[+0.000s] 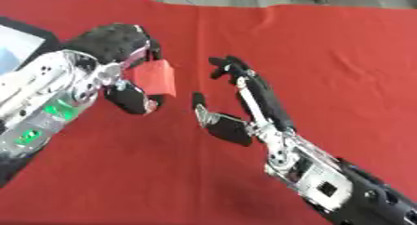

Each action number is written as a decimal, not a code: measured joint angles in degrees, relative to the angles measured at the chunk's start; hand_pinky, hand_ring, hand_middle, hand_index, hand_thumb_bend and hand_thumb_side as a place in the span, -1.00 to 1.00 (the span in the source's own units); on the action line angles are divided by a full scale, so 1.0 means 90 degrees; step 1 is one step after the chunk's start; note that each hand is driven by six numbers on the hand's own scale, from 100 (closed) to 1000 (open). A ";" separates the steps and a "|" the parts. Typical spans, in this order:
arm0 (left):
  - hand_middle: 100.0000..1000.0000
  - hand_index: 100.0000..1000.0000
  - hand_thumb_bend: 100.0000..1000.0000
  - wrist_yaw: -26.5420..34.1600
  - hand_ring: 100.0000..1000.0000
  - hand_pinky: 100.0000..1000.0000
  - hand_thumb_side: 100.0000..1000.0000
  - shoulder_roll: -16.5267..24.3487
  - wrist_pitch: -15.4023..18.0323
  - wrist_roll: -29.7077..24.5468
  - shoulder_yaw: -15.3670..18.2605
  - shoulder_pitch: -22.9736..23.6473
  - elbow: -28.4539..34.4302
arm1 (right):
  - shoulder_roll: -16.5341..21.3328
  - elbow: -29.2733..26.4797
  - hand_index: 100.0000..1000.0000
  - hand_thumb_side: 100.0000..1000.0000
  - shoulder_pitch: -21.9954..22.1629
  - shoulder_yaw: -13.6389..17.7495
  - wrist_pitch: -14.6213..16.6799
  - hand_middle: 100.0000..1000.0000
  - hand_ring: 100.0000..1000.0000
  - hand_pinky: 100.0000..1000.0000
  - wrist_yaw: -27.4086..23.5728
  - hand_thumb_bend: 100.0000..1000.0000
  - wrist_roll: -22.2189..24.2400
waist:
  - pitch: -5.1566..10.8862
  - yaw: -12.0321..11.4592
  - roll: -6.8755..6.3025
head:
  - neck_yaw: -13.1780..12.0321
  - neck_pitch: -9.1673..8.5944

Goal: Pick up the objects with one hand, pass them to the other hand, and then place them into the box on the other side of the table.

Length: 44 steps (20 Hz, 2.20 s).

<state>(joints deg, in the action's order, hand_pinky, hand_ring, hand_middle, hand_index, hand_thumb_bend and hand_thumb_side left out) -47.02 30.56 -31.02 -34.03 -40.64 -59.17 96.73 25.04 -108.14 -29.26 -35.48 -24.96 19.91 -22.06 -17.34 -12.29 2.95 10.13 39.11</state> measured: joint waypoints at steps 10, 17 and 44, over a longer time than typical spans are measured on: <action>-0.03 -0.40 -0.73 0.0308 0.14 0.34 -0.89 0.0603 -0.0438 0.0729 0.0799 0.0218 0.0071 | 0.0082 -0.0159 0.75 -0.40 0.0012 0.0018 0.0089 0.29 0.98 0.51 -0.0008 -0.80 -0.0066 | -0.0001 0.0001 0.0008 | -0.0081 0.0000; -0.03 -0.41 -0.86 0.0731 0.12 0.34 -0.90 0.1043 -0.0821 0.1221 0.1399 0.0526 0.0024 | 0.0153 -0.0261 0.74 -0.57 0.0063 0.0053 0.0189 0.29 0.97 0.50 -0.0096 -0.81 -0.0115 | -0.0018 0.0014 0.0025 | -0.0403 -0.0042; 0.28 0.44 -0.71 0.1286 0.33 0.44 -1.00 0.1376 -0.1195 0.3493 0.2915 0.0963 -0.2987 | 0.0161 -0.0427 0.65 -0.80 0.0225 0.0231 0.0619 0.23 0.94 0.48 -0.0646 -0.62 -0.0617 | -0.0116 0.0104 0.0182 | -0.1313 -0.0426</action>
<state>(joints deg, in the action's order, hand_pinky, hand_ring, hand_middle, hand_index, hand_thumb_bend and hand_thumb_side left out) -35.44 42.94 -41.78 -2.59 -14.40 -50.50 69.84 26.49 -111.98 -27.24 -33.40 -19.39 14.10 -27.61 -18.39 -11.36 4.59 -1.69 35.28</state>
